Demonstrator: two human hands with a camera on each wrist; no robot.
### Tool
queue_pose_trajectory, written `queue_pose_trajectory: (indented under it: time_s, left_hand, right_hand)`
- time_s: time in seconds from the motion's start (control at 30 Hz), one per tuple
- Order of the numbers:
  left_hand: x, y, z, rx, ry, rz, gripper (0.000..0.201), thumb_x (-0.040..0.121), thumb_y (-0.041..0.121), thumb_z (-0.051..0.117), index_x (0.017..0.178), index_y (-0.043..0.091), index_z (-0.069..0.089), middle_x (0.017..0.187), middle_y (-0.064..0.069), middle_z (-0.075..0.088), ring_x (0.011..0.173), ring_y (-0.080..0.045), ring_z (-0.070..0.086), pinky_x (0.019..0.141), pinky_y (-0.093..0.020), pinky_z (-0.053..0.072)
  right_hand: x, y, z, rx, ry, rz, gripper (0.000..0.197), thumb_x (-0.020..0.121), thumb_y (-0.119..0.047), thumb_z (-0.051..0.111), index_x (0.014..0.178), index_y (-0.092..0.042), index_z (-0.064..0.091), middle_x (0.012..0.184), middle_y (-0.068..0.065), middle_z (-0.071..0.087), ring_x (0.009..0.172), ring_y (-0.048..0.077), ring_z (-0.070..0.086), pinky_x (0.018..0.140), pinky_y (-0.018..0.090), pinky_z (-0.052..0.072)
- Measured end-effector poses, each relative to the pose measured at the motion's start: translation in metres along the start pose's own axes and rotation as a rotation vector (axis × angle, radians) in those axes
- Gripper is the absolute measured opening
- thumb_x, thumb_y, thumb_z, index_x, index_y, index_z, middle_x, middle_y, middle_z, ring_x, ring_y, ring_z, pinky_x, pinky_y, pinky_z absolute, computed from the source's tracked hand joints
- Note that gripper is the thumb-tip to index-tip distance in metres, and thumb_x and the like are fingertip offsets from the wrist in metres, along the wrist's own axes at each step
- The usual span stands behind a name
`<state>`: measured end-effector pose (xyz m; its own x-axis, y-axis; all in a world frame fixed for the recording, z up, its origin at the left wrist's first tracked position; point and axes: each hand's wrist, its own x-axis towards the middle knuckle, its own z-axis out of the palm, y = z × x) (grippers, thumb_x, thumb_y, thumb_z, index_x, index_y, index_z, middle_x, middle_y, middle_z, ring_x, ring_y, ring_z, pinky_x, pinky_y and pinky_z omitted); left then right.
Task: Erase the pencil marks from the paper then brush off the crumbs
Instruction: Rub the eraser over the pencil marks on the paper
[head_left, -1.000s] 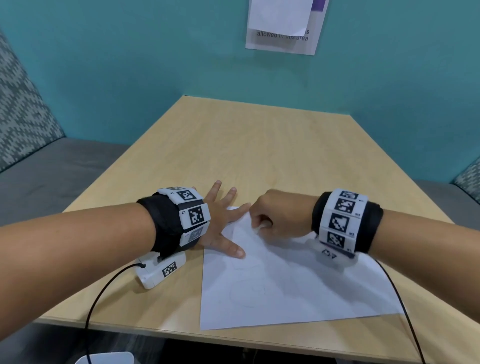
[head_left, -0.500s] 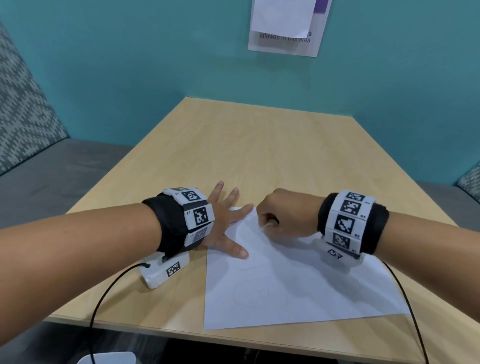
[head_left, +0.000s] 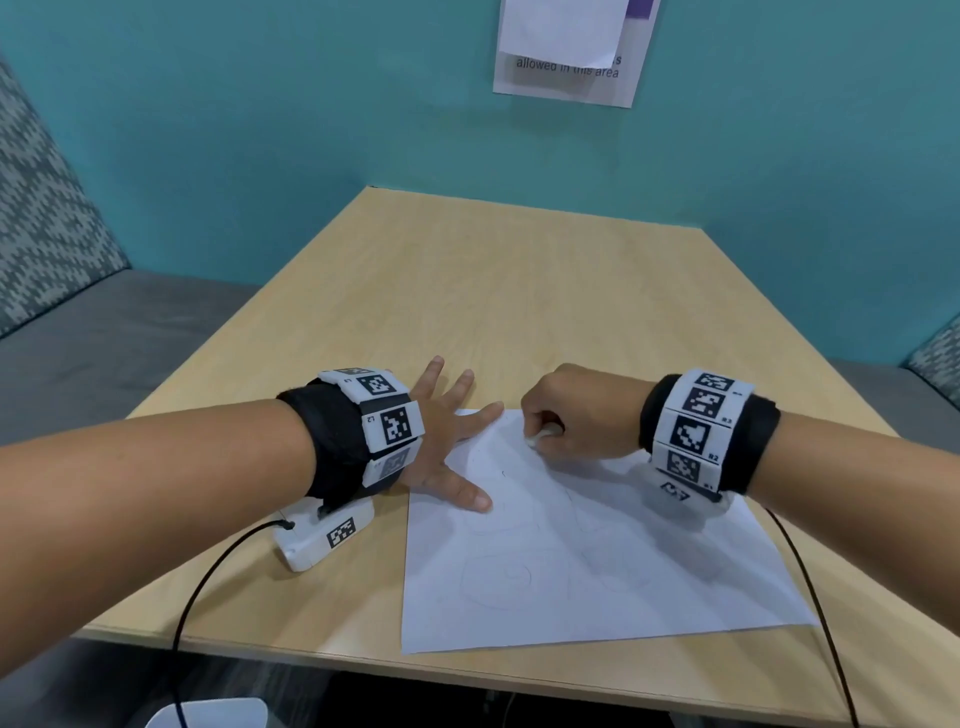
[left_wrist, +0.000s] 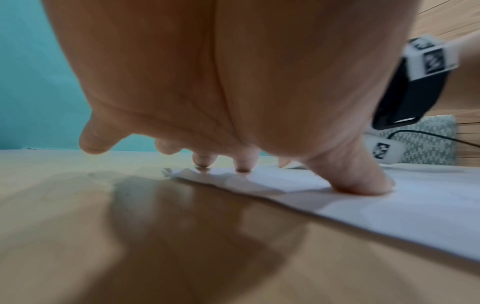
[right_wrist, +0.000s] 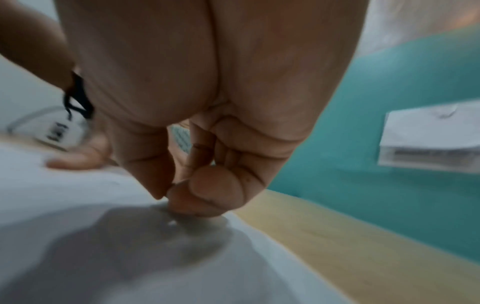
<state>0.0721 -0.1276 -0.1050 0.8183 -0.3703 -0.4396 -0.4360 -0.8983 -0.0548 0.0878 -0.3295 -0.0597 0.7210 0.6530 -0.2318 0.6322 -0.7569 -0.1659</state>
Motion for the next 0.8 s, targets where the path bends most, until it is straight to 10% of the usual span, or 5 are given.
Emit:
queue_pose_trajectory:
  time_s: [0.4,0.8]
  left_hand:
    - [-0.004,0.002,-0.002,0.012,0.01,0.004,0.11,0.076,0.084,0.049,0.154,0.042,-0.016,0.163,-0.007,-0.026,0.141,-0.041,-0.036,0.11,-0.066,-0.011]
    - [-0.002,0.001,0.0,0.023,0.036,0.023,0.11,0.075,0.085,0.048,0.154,0.043,-0.017,0.162,-0.008,-0.027,0.141,-0.041,-0.037,0.109,-0.066,-0.014]
  right_hand:
    - [-0.001,-0.031,0.008,0.042,-0.023,-0.108,0.025,0.078,-0.006,0.053,0.066,-0.024,0.065,0.058,-0.001,0.059,0.054,0.018,0.049,0.055,0.027,0.043]
    - [-0.002,-0.035,0.013,-0.04,-0.007,-0.087,0.013,0.082,-0.008,0.052,0.072,-0.003,0.058,0.064,0.011,0.061,0.056,0.023,0.047,0.056,0.034,0.043]
